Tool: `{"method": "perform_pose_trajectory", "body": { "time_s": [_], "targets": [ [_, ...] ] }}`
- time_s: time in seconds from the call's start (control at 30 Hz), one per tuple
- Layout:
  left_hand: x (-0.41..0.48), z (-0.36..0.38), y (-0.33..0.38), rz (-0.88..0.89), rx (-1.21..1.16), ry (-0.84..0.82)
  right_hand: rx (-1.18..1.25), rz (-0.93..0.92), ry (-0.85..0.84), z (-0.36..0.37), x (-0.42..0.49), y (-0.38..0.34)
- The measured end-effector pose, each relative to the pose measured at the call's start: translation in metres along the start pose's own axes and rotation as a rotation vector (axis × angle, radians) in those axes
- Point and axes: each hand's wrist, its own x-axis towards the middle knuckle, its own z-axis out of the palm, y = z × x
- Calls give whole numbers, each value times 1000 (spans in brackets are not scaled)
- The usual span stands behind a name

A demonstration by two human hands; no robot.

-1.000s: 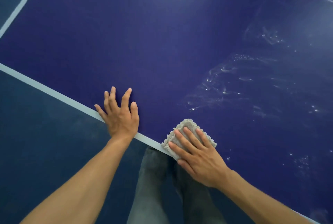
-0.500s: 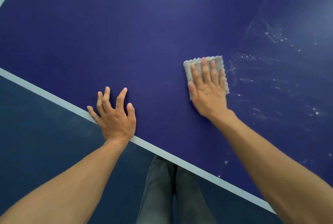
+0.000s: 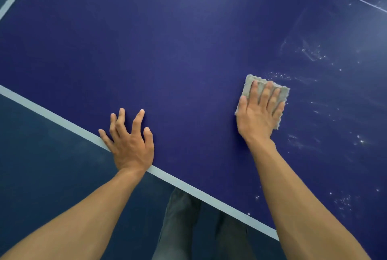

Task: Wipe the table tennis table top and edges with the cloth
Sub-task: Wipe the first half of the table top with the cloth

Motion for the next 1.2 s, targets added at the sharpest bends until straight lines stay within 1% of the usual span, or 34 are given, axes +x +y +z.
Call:
{"method": "perform_pose_trajectory", "body": {
  "time_s": [0.03,0.07,0.1,0.13,0.2,0.27,0.3,0.37,0.4,0.47,0.53,0.57,0.63,0.7,0.73,0.77,0.8,0.87,0.9,0.93,0.97,1.0,1.1,1.2],
  "targets": [
    [0,1,1,-1,1,4,30,44,2,1,16,-20],
    [0,1,1,-1,-2,9,40,25,2,4,27,-43],
    [0,0,1,-2,-8,13,36,-45,-5,9,31,-66],
    [1,0,1,-5,-15,13,25,-158,-22,13,28,-87],
    [0,-3,-1,-17,-28,3,-16,-450,-71,24,2,-112],
    [-1,-6,1,-30,-30,-9,-47,-696,-106,34,-31,-107],
    [-1,-6,4,-29,-26,-13,-40,-770,-112,37,-46,-94],
    [-2,-6,5,-18,-23,-9,-19,-826,-98,40,-67,-56],
    [-2,-6,5,-13,-25,2,-21,-806,-77,39,-72,-32],
    [-1,-5,5,-6,-22,22,-49,-675,-23,31,-68,15],
    [0,-5,8,23,-10,36,-70,-461,6,17,-49,56],
    [0,-5,11,68,2,40,-68,-344,-2,10,-35,71],
    [-2,-6,23,191,33,28,-23,-128,-12,-1,-3,84],
    [-4,-4,43,256,43,11,33,-6,8,-4,19,68],
    [-3,-3,55,261,38,7,42,-3,14,-3,23,53],
    [-2,-2,67,260,26,4,35,-55,12,-1,21,37],
    [0,0,79,261,13,3,13,-162,5,1,14,24],
    [5,3,103,284,-14,9,-36,-456,-25,10,-14,14],
    [8,5,114,301,-28,15,-51,-580,-40,14,-29,19],
    [12,7,124,317,-41,19,-55,-651,-45,18,-41,29],
    [15,9,133,333,-50,22,-51,-670,-42,20,-49,44],
    [19,11,142,347,-54,21,-53,-645,-36,20,-56,63],
    [33,20,163,385,-44,-12,-97,-514,-4,10,-53,119],
    [39,31,171,380,-13,-64,-109,-347,-8,-12,-11,147]
  ]
}}
